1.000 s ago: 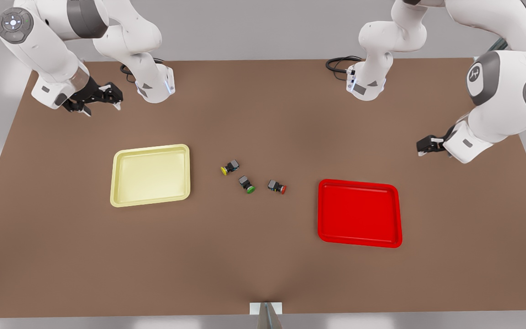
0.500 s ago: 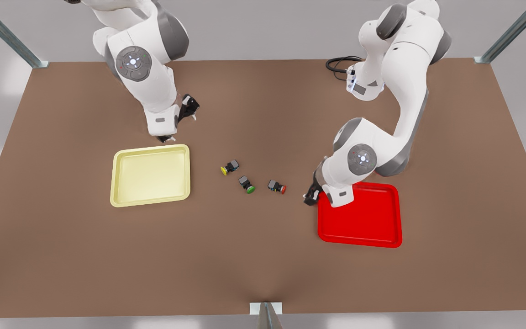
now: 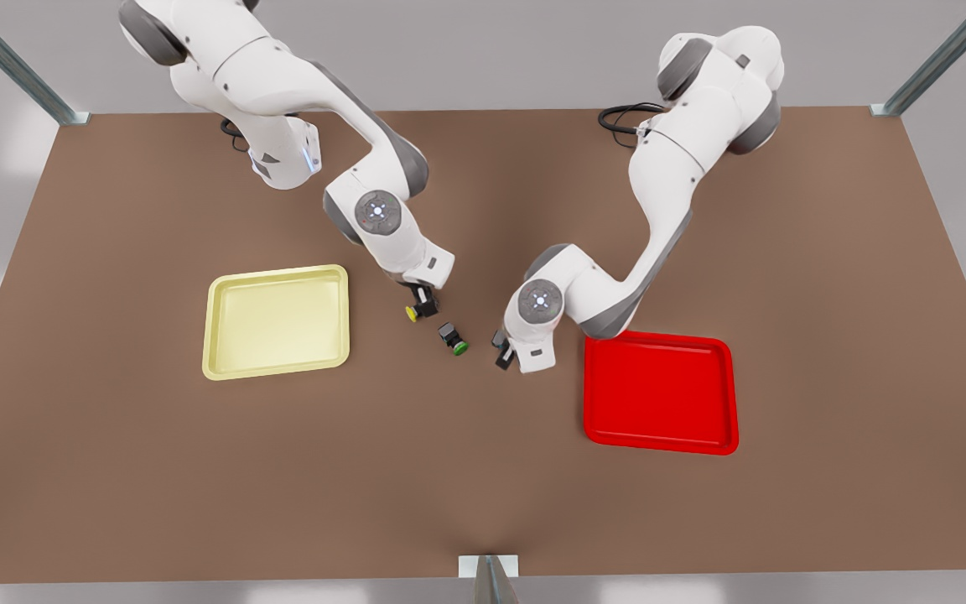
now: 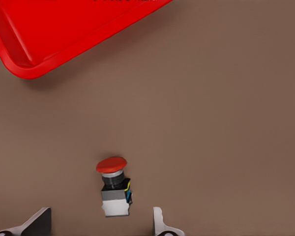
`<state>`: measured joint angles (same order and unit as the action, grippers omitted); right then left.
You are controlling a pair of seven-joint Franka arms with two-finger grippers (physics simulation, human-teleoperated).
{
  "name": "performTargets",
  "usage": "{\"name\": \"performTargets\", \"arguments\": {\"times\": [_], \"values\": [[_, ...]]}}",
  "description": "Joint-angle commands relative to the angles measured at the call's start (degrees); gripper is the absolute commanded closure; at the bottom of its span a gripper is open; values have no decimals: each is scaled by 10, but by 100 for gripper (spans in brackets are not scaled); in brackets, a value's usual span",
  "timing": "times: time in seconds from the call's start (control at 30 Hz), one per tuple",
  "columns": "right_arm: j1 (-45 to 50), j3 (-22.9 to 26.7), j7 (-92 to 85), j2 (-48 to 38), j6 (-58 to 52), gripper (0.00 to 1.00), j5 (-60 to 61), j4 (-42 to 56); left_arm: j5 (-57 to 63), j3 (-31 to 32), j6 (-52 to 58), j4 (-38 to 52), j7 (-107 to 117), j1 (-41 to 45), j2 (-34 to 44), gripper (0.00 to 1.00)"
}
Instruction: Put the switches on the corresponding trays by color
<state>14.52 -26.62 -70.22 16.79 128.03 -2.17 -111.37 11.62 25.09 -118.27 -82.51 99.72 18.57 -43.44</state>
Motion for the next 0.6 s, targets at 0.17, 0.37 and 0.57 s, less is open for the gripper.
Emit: {"name": "performTargets", "arguments": {"times": [0.17,0.37,0.57], "values": [[-5,0,-23,1,81,0,-18,-64,1,-27,-169,-133,49,5,47,0],[15,-2,-18,3,122,0,-19,-109,6,-32,-211,-161,94,19,38,0],[11,3,-15,47,142,0,-21,-101,50,-33,-234,-166,144,34,19,1]]}}
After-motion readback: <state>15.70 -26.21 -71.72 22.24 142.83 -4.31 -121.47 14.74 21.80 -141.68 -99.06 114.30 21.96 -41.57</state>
